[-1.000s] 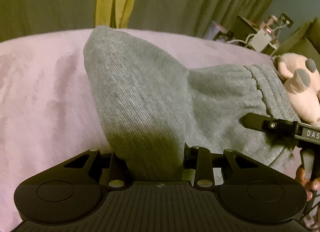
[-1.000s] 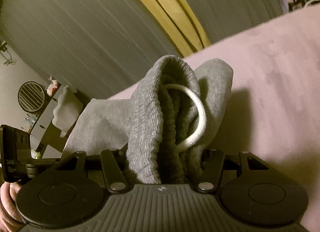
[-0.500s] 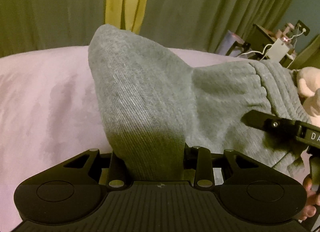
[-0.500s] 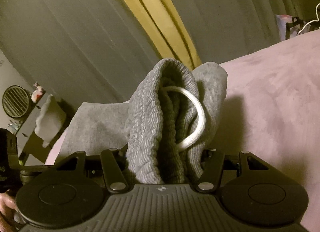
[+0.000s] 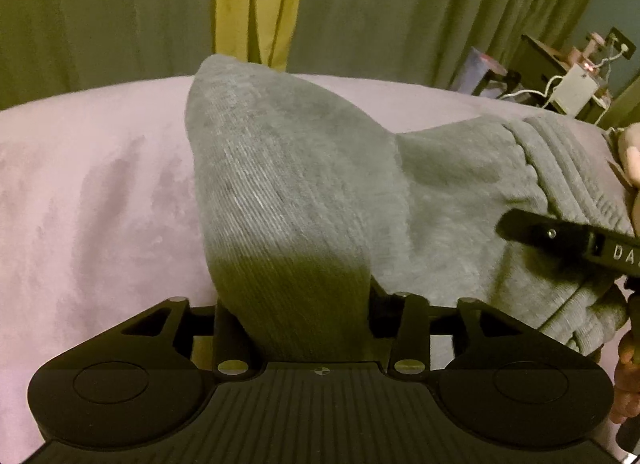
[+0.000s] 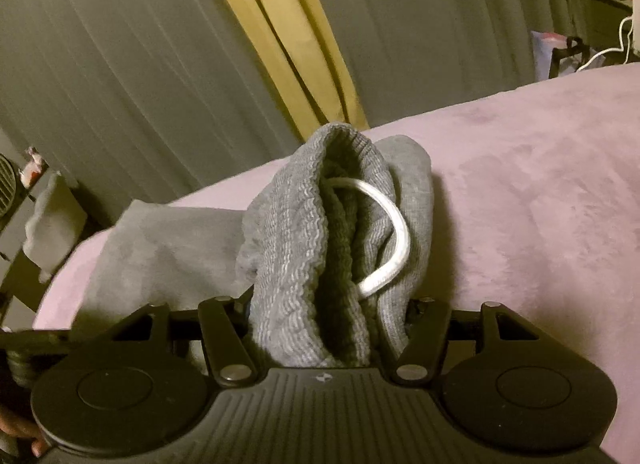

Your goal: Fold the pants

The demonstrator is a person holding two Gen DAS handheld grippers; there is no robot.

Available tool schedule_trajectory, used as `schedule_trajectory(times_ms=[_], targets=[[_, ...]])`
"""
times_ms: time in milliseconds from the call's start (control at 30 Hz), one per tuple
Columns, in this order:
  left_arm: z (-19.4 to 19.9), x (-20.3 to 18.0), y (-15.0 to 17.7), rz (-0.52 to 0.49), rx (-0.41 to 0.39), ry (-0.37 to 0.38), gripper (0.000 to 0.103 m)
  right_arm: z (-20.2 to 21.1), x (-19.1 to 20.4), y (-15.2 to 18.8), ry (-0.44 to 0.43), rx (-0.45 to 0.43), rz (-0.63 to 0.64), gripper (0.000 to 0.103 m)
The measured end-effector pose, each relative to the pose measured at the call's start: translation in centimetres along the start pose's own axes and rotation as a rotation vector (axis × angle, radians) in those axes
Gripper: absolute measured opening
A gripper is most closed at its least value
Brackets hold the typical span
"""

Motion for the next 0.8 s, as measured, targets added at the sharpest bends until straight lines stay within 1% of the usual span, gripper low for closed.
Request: schedule_trajectory(times_ms=[33, 67, 133, 200, 233, 267, 300, 333, 367, 467, 567, 633, 667, 700, 733, 800], targets=[[-0.1, 0.3, 0.1, -0.002, 0.002, -0.004, 0.056, -0.2, 0.0, 0.2, 0.013, 0.006, 0.01, 0.062], [0.0, 0.7, 0.1, -0.001, 0.003, -0.015, 0.064, -0.4, -0.4, 0.5, 0.03, 0.015, 0.02, 0.064], [0.3, 1.4, 0.1, -0.001, -0.011, -0.044, 0.074, -0.5, -1.2, 0.9, 0.072, 0.031, 0.05, 0.071], [0.9, 2.2, 0.3, 0.008, -0.017, -0.054, 0.078, -0.6, -1.9, 1.4, 0.113, 0.049, 0.091, 0.078], [1.3, 2.4, 0.3, 0.007, -0.026, -0.058, 0.084, -0.5, -2.1, 1.5, 0.134, 0.05, 0.105, 0.084], [1.9, 2.9, 0.3, 0.0, -0.044, -0.077, 0.089, -0.3, -2.2, 1.4, 0.159, 0.044, 0.13, 0.091], [2.8, 3.7, 0.4, -0.013, -0.073, -0.116, 0.092, 0.3, -2.2, 1.2, 0.203, 0.015, 0.187, 0.094], [3.5, 4.2, 0.6, -0.022, -0.092, -0.137, 0.096, 0.7, -2.1, 0.9, 0.237, -0.007, 0.237, 0.099], [4.3, 4.6, 1.0, -0.03, -0.115, -0.151, 0.096, 1.3, -1.7, 0.8, 0.272, -0.029, 0.292, 0.099], [5.8, 4.3, 2.8, -0.078, -0.133, -0.144, 0.096, 2.9, -0.2, 1.7, 0.302, -0.073, 0.382, 0.099], [5.4, 3.9, 5.2, -0.16, -0.121, -0.202, 0.097, 3.2, 0.6, 3.5, 0.374, -0.105, 0.53, 0.099], [4.6, 3.9, 6.2, -0.186, -0.124, -0.218, 0.099, 3.1, 0.9, 4.1, 0.398, -0.124, 0.62, 0.099], [4.3, 4.2, 6.4, -0.171, -0.138, -0.218, 0.102, 2.9, 1.0, 4.2, 0.402, -0.129, 0.653, 0.099], [4.1, 4.7, 6.5, -0.137, -0.143, -0.207, 0.103, 2.7, 1.0, 4.4, 0.405, -0.138, 0.692, 0.099], [3.9, 5.3, 6.6, -0.079, -0.132, -0.173, 0.103, 2.6, 1.1, 4.5, 0.398, -0.144, 0.712, 0.099], [4.1, 7.0, 7.0, 0.096, -0.102, -0.108, 0.103, 3.1, 1.0, 4.1, 0.382, -0.134, 0.683, 0.099]])
Point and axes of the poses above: each gripper's, at about its wrist camera, not at the fingertips, and z roughly against the way its jaws point, x to its left, y to its underside, the point moved 10 cm from there along -z, roughly the way its jaws point, and after that the axes turned 4 degrees about -x, right-handed, at the moved point
